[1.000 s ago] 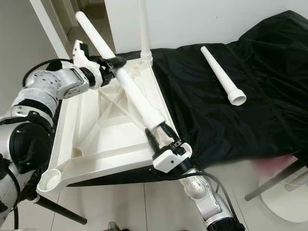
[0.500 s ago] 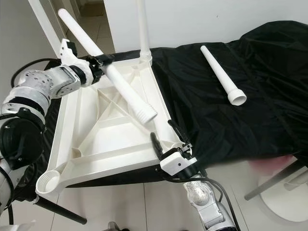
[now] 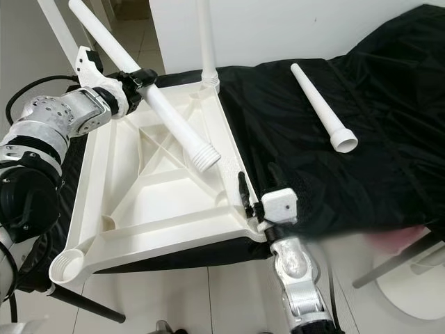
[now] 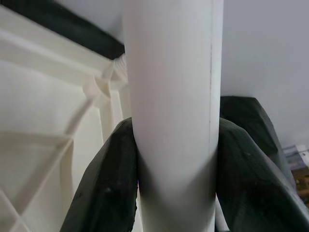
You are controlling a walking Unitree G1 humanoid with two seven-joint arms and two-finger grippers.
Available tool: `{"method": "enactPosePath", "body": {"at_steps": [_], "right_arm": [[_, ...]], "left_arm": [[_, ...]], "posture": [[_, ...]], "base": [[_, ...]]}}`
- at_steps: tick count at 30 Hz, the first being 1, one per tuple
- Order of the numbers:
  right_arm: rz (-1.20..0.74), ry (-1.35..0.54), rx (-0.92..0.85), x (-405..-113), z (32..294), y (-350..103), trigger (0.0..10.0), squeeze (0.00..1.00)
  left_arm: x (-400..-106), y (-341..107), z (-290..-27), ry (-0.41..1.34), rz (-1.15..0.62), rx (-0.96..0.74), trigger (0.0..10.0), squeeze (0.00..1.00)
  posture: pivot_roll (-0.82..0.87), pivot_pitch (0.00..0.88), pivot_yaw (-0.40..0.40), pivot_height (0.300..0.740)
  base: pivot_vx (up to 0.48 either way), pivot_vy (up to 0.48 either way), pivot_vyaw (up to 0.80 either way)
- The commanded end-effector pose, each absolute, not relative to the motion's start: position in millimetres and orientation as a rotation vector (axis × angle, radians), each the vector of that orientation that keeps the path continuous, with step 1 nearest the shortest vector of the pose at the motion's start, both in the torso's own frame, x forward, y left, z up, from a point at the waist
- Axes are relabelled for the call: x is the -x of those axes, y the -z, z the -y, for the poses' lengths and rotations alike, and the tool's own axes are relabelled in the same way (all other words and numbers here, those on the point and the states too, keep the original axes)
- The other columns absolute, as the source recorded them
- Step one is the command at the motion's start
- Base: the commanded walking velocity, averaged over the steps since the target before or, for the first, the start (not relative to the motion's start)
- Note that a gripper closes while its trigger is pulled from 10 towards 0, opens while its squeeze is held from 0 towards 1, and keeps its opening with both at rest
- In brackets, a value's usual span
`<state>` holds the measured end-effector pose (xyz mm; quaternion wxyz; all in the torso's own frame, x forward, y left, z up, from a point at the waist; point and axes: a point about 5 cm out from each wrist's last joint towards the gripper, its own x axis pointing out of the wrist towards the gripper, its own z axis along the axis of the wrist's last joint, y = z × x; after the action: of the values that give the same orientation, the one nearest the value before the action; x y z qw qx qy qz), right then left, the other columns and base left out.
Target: Building children table
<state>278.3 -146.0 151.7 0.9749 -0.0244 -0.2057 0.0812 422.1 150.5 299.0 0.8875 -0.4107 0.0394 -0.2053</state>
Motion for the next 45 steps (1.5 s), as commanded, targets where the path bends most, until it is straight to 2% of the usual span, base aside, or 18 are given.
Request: {"method": "enactPosePath", "body": {"at_steps": [1, 8, 13, 24, 26, 27, 35, 38, 40, 41, 45], "right_arm": [[0.403, -0.166, 0.009, -279, 145, -153, 10.0, 0.00], [0.351, -0.175, -0.077, -289, 139, -164, 10.0, 0.00], [0.321, -0.240, -0.232, -290, 134, -170, 10.0, 0.00], [0.348, -0.353, -0.288, -287, 126, -185, 10.0, 0.00], [0.329, -0.392, -0.298, -288, 123, -189, 10.0, 0.00], [0.327, -0.398, -0.297, -288, 122, -190, 10.0, 1.00], [0.324, -0.401, -0.271, -290, 121, -194, 10.0, 1.00], [0.288, -0.370, -0.123, -300, 117, -194, 10.0, 1.00], [0.288, -0.370, -0.123, -300, 117, -194, 10.0, 1.00], [0.280, -0.368, -0.068, -302, 115, -194, 10.0, 0.00], [0.280, -0.355, -0.011, -307, 113, -199, 10.0, 0.00]], "left_arm": [[-420, -317, -152, 0.511, 0.015, 0.828, 10.0, 0.00], [-420, -325, -149, 0.514, 0.095, 0.784, 10.0, 0.00], [-419, -329, -146, 0.510, 0.149, 0.743, 10.0, 0.00], [-415, -334, -139, 0.493, 0.273, 0.657, 10.0, 0.00], [-408, -335, -131, 0.470, 0.350, 0.594, 10.0, 0.00], [-407, -334, -129, 0.463, 0.362, 0.582, 10.0, 0.00], [-397, -334, -119, 0.462, 0.420, 0.524, 10.0, 0.00], [-391, -322, -104, 0.446, 0.438, 0.443, 10.0, 0.00], [-391, -322, -104, 0.446, 0.438, 0.443, 10.0, 0.00], [-389, -320, -99, 0.445, 0.442, 0.411, 10.0, 0.00], [-383, -319, -88, 0.470, 0.463, 0.366, 10.0, 0.00]], "posture": [[-0.06, 0.053, 0.128, 0.740], [-0.07, 0.031, 0.130, 0.740], [-0.07, 0.016, 0.127, 0.740], [-0.07, 0.013, 0.116, 0.740], [-0.07, 0.011, 0.106, 0.740], [-0.07, 0.011, 0.106, 0.740], [-0.07, 0.011, 0.101, 0.740], [-0.07, 0.009, 0.095, 0.740], [-0.07, 0.009, 0.095, 0.740], [-0.06, 0.011, 0.091, 0.740], [-0.06, 0.014, 0.088, 0.740]], "base": [[0.000, 0.000, 0.00], [0.000, 0.000, 0.00], [0.000, 0.000, 0.00], [0.000, 0.000, 0.00], [0.000, 0.000, 0.00], [0.000, 0.000, 0.00], [0.000, 0.000, 0.00], [0.000, 0.000, 0.00], [0.000, 0.000, 0.00], [0.000, 0.000, 0.00], [0.000, 0.000, 0.00]]}}
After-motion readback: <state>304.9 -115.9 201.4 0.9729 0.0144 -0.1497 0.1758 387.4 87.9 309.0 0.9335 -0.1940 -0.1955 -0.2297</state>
